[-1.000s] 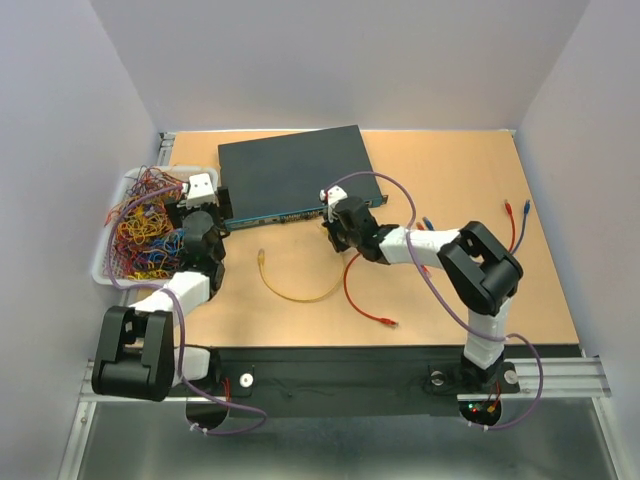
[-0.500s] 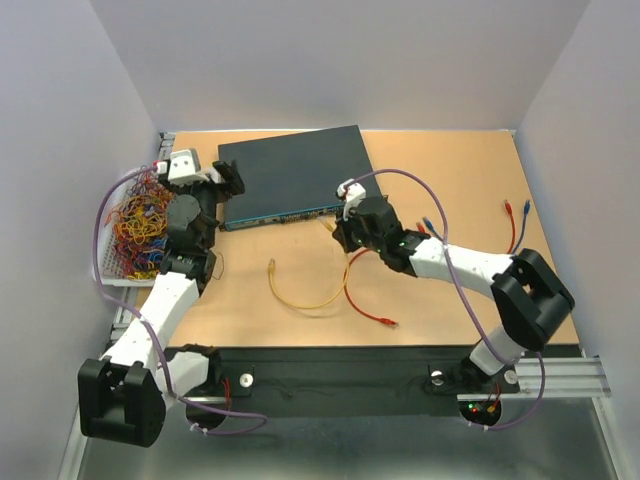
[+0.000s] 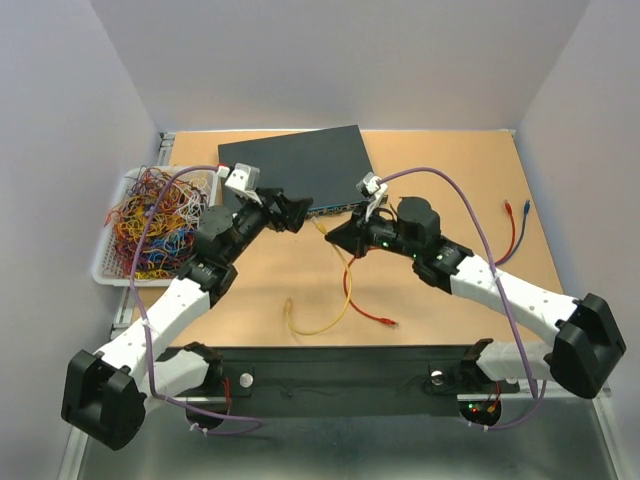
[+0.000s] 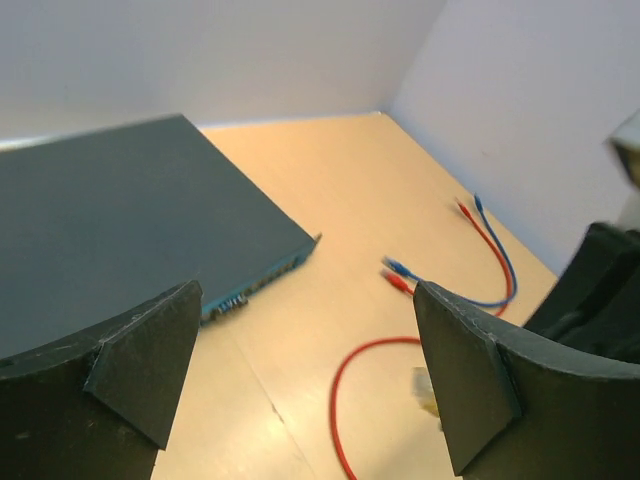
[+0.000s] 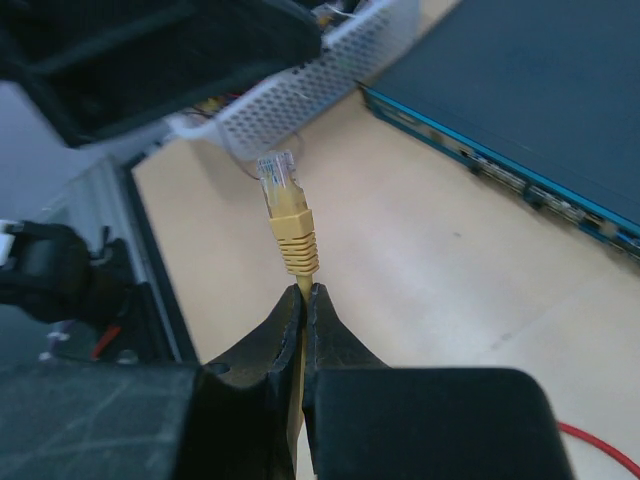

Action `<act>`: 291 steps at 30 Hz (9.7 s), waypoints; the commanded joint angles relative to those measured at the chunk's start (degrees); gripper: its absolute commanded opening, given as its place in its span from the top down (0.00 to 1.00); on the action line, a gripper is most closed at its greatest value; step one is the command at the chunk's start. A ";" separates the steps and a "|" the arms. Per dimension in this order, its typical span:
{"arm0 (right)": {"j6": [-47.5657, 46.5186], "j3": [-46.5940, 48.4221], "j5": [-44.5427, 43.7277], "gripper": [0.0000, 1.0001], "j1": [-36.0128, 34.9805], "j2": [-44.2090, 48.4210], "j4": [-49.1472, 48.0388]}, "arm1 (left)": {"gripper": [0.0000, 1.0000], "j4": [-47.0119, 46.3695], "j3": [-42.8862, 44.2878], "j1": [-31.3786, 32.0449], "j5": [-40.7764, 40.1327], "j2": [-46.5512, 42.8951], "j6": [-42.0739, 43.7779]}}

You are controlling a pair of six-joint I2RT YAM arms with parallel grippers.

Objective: Insert the plug into the switch port

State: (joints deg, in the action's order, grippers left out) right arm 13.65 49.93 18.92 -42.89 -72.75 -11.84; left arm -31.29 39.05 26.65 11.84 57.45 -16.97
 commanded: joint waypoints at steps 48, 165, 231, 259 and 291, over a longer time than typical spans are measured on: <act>13.07 3.86 8.68 1.00 -0.52 1.47 -13.83 | 0.61 -2.20 -4.95 3.14 7.77 -7.44 -12.91; 0.59 17.04 -21.74 0.99 18.63 -34.38 9.90 | 0.01 11.60 8.16 6.39 -34.95 -18.33 -0.45; 1.56 39.01 -29.37 1.00 18.73 -43.62 26.07 | 0.01 15.29 2.70 6.30 -38.99 -21.86 1.33; -0.90 43.14 -37.20 1.00 18.20 -42.48 13.43 | 0.01 15.47 2.70 6.74 -40.49 -21.07 2.03; -3.54 16.70 -36.41 0.35 18.20 -20.95 3.30 | 0.01 15.82 3.40 6.92 -40.58 -19.93 2.38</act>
State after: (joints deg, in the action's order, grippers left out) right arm 9.02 70.70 -17.58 -25.08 -99.11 -6.48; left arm -13.43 41.95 33.34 -28.21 37.17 -15.46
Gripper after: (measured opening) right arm 0.641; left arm 0.986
